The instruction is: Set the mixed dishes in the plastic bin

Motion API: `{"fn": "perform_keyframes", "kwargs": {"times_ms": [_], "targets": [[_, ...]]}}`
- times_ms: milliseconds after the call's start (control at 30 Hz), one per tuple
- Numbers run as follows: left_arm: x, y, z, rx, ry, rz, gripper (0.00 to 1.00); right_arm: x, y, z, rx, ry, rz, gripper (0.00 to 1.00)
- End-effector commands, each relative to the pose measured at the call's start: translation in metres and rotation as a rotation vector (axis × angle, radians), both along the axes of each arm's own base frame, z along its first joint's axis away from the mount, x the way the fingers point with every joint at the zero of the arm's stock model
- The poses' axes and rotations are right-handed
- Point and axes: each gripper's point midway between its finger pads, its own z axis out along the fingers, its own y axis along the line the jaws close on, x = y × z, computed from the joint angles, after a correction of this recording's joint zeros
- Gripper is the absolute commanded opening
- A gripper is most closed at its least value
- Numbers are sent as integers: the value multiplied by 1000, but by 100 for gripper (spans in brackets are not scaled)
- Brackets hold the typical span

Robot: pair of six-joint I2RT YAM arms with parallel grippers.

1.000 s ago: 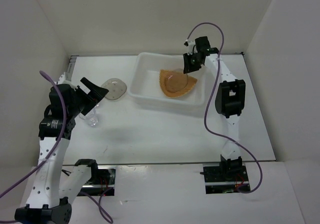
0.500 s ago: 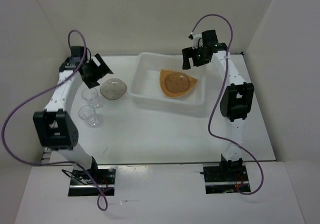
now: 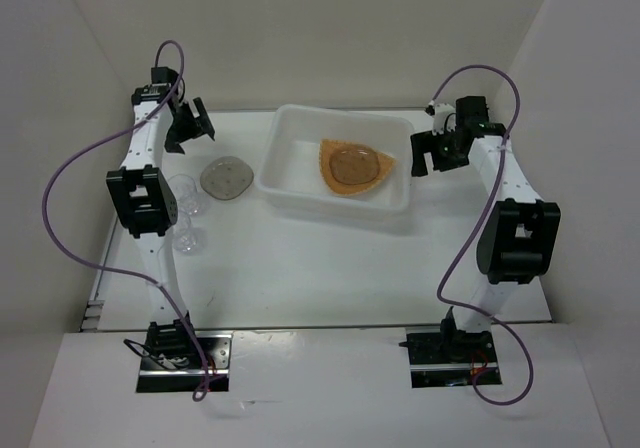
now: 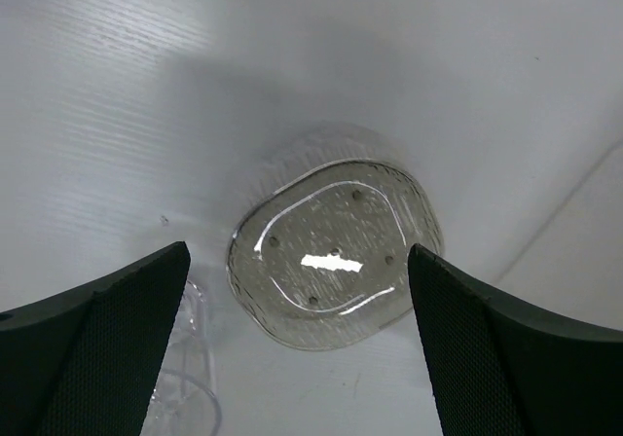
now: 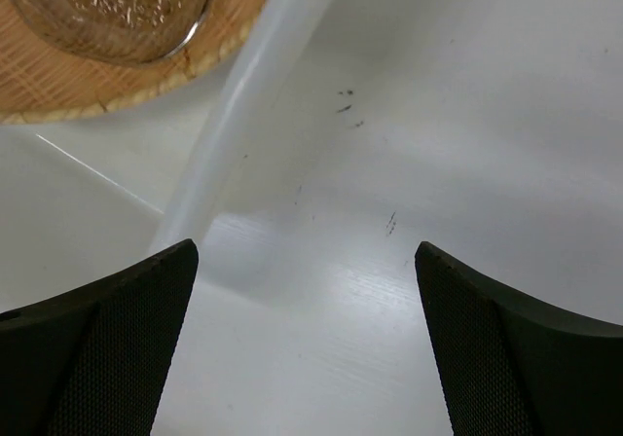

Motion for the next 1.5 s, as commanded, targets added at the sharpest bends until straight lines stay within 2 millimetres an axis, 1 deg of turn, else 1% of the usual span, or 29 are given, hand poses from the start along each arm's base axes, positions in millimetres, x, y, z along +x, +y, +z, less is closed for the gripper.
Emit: {"fn": "perform_keyframes", "kwargs": {"times_ms": [0,33,100,133,167,200,267,300,333,400,433,467,500,533,567,667,700,733,833,900,933,1033,1133,1167,1267,1300,1333,1400,1467], "targets": [[7,11,-12,28,17,-29,99,-3,-2,19,39,-60,-28,96],[8,11,-18,26,29,-29,97,-7,2,15,56,-46,-17,96],[9,16,-24,50,39,-26,97,-10,-6,9,78,-26,-42,96],[8,21,-35,46,58,-18,97,-14,-5,3,84,-9,-50,96],[11,19,-37,37,57,-23,97,-13,-8,0,96,0,-55,96],[11,16,-47,19,73,-43,97,-13,-10,-4,107,11,-59,96],[20,8,-53,-19,45,-81,97,-17,-14,-12,120,39,-69,96],[19,3,-62,-48,58,-94,97,-17,-17,-16,131,49,-77,96],[19,0,-61,-60,54,-111,97,-19,-17,-17,132,59,-77,96],[21,-8,-77,-102,65,-131,96,-16,-18,-21,121,62,-60,96],[18,-10,-81,-117,74,-136,96,-14,-19,-18,120,53,-59,96],[18,-12,-88,-124,81,-149,96,-13,-21,-24,113,68,-66,96],[18,-18,-88,-124,81,-160,96,-10,-21,-24,113,66,-66,96],[16,-18,-96,-128,99,-159,96,-7,-22,-25,113,66,-66,96],[16,-26,-95,-138,98,-175,96,-7,-22,-25,113,66,-66,96],[11,-36,-107,-163,120,-203,91,0,-22,-25,112,63,-66,96],[9,-38,-109,-174,127,-207,88,3,-21,-21,103,52,-61,96],[7,-38,-112,-172,135,-214,86,3,-17,-25,104,62,-52,96],[-2,-38,-125,-176,169,-221,76,5,-20,-23,82,51,-55,96],[-3,-38,-124,-175,167,-221,72,5,-22,-23,74,51,-60,96],[-3,-38,-124,-175,166,-221,64,3,-22,-27,74,62,-61,96],[-3,-40,-124,-185,165,-225,51,0,-23,-27,67,63,-66,96],[-3,-40,-124,-185,164,-225,49,-2,-23,-26,67,63,-66,96],[-3,-40,-124,-185,164,-225,43,-5,-22,-26,67,63,-66,96],[-3,-42,-123,-193,163,-229,30,-2,-25,-25,57,54,-71,96],[-3,-42,-123,-193,163,-229,20,-5,-24,-25,57,56,-72,96],[-3,-42,-123,-193,163,-229,15,-5,-24,-25,57,56,-72,96],[-3,-40,-124,-187,166,-217,7,-7,-24,-28,58,65,-72,96],[-1,-37,-112,-170,147,-200,3,-7,-26,-29,50,65,-77,96]]}}
